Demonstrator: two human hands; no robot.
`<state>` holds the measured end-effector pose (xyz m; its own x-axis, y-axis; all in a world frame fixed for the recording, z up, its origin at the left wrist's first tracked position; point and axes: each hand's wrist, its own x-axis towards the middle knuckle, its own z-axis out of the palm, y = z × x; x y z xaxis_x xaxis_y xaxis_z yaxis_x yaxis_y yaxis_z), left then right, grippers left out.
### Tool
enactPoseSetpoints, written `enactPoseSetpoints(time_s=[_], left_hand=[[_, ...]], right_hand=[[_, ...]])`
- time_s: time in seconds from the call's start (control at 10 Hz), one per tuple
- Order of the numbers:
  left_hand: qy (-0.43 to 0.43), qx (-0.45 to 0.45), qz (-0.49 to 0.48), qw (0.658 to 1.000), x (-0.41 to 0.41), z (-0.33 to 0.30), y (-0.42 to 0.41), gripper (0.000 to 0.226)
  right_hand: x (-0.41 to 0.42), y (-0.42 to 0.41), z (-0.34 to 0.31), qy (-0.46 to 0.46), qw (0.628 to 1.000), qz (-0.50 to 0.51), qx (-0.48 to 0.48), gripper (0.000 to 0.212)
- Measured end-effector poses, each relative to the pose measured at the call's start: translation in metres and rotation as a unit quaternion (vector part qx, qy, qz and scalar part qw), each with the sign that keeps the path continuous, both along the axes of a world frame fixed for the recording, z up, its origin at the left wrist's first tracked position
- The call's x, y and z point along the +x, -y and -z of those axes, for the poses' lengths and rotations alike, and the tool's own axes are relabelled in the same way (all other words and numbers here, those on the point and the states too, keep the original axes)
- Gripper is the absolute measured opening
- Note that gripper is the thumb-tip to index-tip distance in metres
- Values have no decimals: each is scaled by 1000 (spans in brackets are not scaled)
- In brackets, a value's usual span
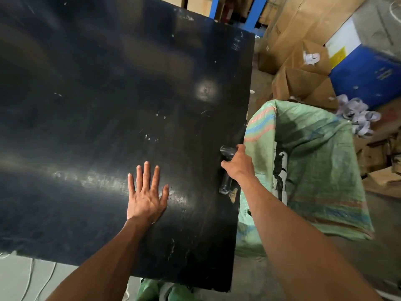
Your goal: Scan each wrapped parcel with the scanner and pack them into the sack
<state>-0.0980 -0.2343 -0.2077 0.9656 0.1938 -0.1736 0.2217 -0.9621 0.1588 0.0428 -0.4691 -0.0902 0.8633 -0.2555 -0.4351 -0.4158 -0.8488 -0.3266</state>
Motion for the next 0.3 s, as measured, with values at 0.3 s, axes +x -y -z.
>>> enactPoseSetpoints(time_s=[0.3], left_hand=[[29, -31, -9, 999, -6, -4, -3, 73]], right_hand=[[-81, -19, -30, 92, 992, 6, 84, 97]])
